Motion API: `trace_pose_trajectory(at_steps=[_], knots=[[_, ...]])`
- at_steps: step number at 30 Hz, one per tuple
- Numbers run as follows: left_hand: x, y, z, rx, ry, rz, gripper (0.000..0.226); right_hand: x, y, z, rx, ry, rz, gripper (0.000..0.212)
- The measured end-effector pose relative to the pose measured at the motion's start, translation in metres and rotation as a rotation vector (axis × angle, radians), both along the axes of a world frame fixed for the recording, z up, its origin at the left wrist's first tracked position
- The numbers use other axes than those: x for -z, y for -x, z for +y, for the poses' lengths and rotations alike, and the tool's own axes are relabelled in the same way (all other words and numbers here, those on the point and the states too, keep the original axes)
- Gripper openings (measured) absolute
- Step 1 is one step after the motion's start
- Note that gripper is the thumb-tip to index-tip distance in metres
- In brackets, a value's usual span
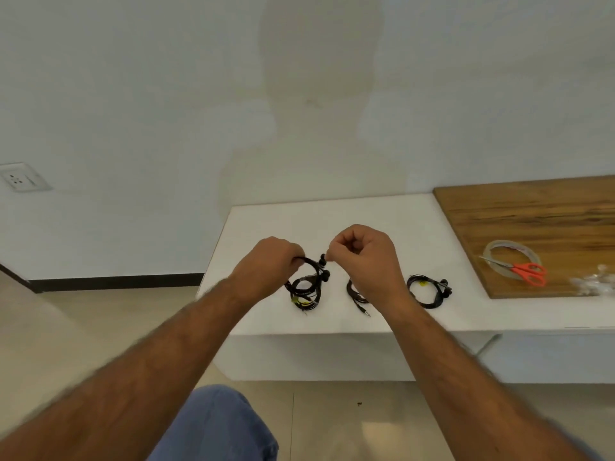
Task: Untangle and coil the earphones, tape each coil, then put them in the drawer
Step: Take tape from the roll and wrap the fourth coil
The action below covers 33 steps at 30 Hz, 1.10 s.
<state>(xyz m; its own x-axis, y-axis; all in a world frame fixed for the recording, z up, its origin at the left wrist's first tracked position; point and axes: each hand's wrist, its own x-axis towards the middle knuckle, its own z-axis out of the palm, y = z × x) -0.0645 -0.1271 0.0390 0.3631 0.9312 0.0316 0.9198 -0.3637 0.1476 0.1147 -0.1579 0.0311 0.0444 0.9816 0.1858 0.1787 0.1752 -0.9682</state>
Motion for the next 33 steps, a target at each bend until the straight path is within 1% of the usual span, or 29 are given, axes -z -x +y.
trace_pose_trajectory(at_steps=[3,5,7,10,11,14,17,19,22,25,27,30,32,33], knots=[[-0.008,-0.034,-0.016,0.021,0.027,-0.100,0.024,-0.007,-0.006,0.000,0.103,-0.040,0.065,0.007],[-0.008,-0.055,-0.031,0.027,0.045,-0.179,0.022,-0.004,-0.013,0.000,0.215,-0.074,0.020,0.009],[-0.005,-0.072,-0.043,0.012,0.047,-0.260,0.022,0.002,-0.024,-0.002,0.278,-0.074,-0.091,0.011],[-0.001,-0.084,-0.051,-0.040,0.021,-0.326,0.024,0.016,-0.035,-0.003,0.262,0.007,-0.251,0.011],[-0.001,-0.086,-0.051,-0.055,0.025,-0.348,0.023,0.019,-0.037,-0.003,0.245,0.039,-0.268,0.011],[-0.002,-0.087,-0.053,-0.078,0.044,-0.403,0.023,0.024,-0.037,-0.001,0.213,0.080,-0.220,0.011],[0.001,-0.082,-0.053,-0.138,0.107,-0.500,0.021,0.022,-0.033,0.003,0.207,0.044,-0.204,0.010],[0.003,-0.078,-0.052,-0.158,0.185,-0.625,0.019,0.021,-0.030,0.003,0.215,0.011,-0.220,0.009],[0.001,-0.073,-0.051,-0.190,0.368,-0.898,0.016,0.021,-0.029,0.004,0.231,-0.029,-0.237,0.008],[-0.001,-0.068,-0.051,-0.220,0.566,-1.061,0.021,0.020,-0.029,0.003,0.224,-0.051,-0.251,0.008],[0.000,-0.063,-0.048,-0.239,0.725,-1.122,0.023,0.020,-0.028,0.003,0.210,-0.072,-0.276,0.009],[0.001,-0.058,-0.045,-0.272,0.941,-1.147,0.025,0.019,-0.027,0.001,0.184,-0.128,-0.325,0.010],[0.001,-0.056,-0.044,-0.295,1.024,-1.140,0.020,0.019,-0.027,0.000,0.168,-0.167,-0.356,0.011],[0.001,-0.055,-0.045,-0.311,1.034,-1.129,0.018,0.019,-0.026,-0.001,0.162,-0.181,-0.370,0.011]])
